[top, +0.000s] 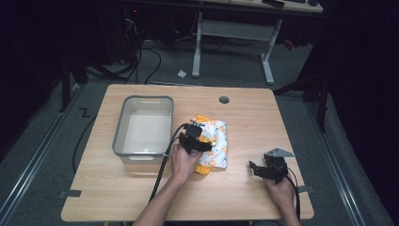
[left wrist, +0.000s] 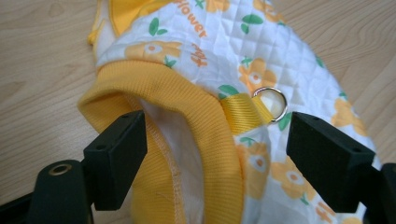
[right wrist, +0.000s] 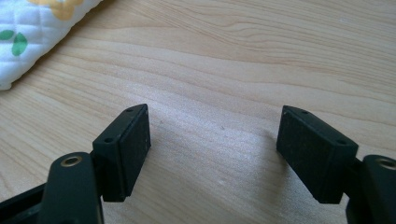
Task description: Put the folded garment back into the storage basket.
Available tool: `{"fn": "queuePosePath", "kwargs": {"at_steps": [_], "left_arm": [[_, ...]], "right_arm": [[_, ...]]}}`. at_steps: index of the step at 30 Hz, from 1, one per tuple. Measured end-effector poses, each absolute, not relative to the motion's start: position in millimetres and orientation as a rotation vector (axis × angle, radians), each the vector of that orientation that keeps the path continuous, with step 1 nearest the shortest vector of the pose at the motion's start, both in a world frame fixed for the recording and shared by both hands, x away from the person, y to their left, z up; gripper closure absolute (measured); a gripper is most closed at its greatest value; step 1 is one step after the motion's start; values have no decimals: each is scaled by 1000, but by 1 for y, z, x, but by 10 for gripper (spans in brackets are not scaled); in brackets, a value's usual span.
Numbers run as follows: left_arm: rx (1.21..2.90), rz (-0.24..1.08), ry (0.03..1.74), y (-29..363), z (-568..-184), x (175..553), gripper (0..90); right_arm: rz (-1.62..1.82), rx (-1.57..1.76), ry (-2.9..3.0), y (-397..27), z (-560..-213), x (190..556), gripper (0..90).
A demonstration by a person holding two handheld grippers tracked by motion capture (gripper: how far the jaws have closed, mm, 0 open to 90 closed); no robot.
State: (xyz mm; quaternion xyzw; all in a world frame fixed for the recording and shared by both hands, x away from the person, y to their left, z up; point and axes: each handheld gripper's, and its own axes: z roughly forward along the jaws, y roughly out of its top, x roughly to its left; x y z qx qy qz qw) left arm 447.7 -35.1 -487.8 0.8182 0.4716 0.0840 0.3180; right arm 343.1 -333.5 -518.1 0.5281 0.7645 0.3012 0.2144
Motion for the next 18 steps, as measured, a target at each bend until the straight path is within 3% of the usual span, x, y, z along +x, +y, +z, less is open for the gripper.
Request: {"fn": "queuePosePath", "kwargs": {"at_steps": [18], "left_arm": [[2260, 259, 1295, -44, -506, 454, 230]], "right_arm": [[836, 1462, 2121, -334, -518, 343, 263]]}}
